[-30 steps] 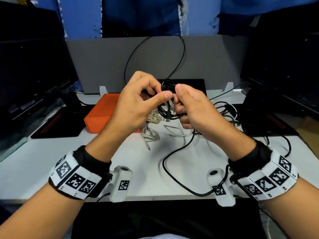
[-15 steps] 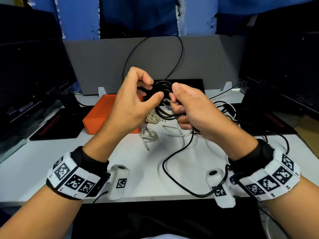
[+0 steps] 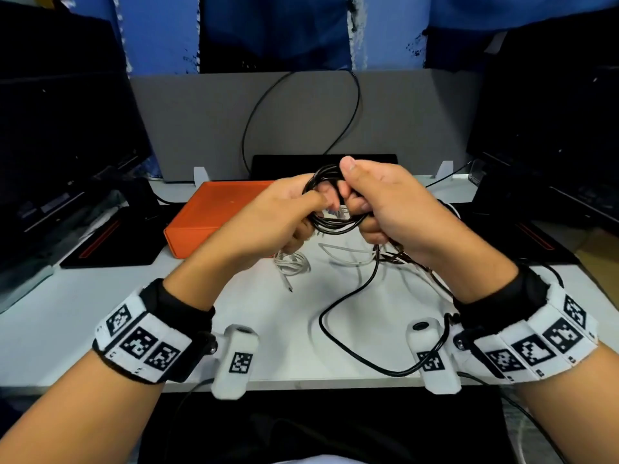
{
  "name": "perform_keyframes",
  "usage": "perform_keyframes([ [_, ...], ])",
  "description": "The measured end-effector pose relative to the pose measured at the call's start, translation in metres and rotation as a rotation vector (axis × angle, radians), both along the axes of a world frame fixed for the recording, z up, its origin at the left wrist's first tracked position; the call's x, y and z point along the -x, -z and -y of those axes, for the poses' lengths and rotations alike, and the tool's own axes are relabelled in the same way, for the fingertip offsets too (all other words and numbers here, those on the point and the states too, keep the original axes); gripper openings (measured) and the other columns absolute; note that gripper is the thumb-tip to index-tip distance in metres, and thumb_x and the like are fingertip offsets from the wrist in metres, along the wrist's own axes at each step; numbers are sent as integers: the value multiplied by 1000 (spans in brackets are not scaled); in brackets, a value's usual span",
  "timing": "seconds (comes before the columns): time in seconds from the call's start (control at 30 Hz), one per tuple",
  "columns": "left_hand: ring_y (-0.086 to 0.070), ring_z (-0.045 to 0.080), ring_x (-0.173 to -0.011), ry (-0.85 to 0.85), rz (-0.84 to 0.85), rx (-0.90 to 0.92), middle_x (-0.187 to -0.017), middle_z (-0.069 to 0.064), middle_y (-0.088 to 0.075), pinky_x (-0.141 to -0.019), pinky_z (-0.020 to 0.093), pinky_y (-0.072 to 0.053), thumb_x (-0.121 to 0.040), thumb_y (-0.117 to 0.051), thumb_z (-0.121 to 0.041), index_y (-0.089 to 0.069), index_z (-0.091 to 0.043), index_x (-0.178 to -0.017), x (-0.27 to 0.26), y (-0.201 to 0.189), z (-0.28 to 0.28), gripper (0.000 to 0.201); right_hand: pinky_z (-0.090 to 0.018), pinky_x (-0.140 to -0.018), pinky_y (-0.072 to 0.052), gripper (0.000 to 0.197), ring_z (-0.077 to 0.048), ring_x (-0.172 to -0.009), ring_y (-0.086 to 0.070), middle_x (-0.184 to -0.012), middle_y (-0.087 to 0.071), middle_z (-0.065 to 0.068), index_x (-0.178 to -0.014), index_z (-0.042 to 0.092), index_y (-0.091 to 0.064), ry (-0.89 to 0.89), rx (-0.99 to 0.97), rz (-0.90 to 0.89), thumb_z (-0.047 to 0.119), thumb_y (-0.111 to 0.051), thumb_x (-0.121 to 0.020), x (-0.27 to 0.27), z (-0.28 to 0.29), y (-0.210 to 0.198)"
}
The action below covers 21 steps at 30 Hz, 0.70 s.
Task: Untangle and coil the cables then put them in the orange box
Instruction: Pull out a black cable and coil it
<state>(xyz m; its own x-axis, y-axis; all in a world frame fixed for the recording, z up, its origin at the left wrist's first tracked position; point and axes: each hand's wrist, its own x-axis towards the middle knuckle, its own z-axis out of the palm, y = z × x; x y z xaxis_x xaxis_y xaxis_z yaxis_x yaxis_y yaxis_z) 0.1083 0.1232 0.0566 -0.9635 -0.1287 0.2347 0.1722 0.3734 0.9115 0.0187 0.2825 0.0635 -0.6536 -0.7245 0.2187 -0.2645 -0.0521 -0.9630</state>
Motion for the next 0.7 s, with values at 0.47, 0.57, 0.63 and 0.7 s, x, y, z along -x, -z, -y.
perform_keyframes([
  [0.47,-17,9,-48,44,-116,5,-58,-7,-23,-48,32,-10,-103,-45,-40,-51,-20,-87,0,2,27,27,-35,-58,-44,29,-13,-61,-48,-100,-64,-10,-122,7,-66,-70,-10,-217,17,-42,-111,13,-8,7],
  [0.57,-16,11,-50,64,-106,-9,-61,-2,-20,-47,27,-13,-103,-44,-42,-51,-20,-86,-2,3,30,28,-36,-64,-51,24,-15,-66,-58,-96,-66,-20,-121,10,-70,-80,-44,-236,11,-50,-107,18,-15,7],
  [0.63,-16,11,-51,76,-100,-16,-62,-1,-19,-48,26,-14,-104,-43,-41,-49,-16,-89,-3,3,30,29,-34,-65,-53,19,-16,-69,-63,-84,-67,-12,-111,4,-72,-55,-58,-243,10,-54,-105,22,-17,8],
  [0.7,-16,12,-52,85,-93,-8,-62,-1,-20,-49,26,-15,-104,-43,-40,-48,-12,-92,-2,4,30,31,-32,-66,-54,18,-17,-71,-66,-80,-68,-7,-103,2,-72,-19,-79,-287,12,-58,-104,26,-18,9],
])
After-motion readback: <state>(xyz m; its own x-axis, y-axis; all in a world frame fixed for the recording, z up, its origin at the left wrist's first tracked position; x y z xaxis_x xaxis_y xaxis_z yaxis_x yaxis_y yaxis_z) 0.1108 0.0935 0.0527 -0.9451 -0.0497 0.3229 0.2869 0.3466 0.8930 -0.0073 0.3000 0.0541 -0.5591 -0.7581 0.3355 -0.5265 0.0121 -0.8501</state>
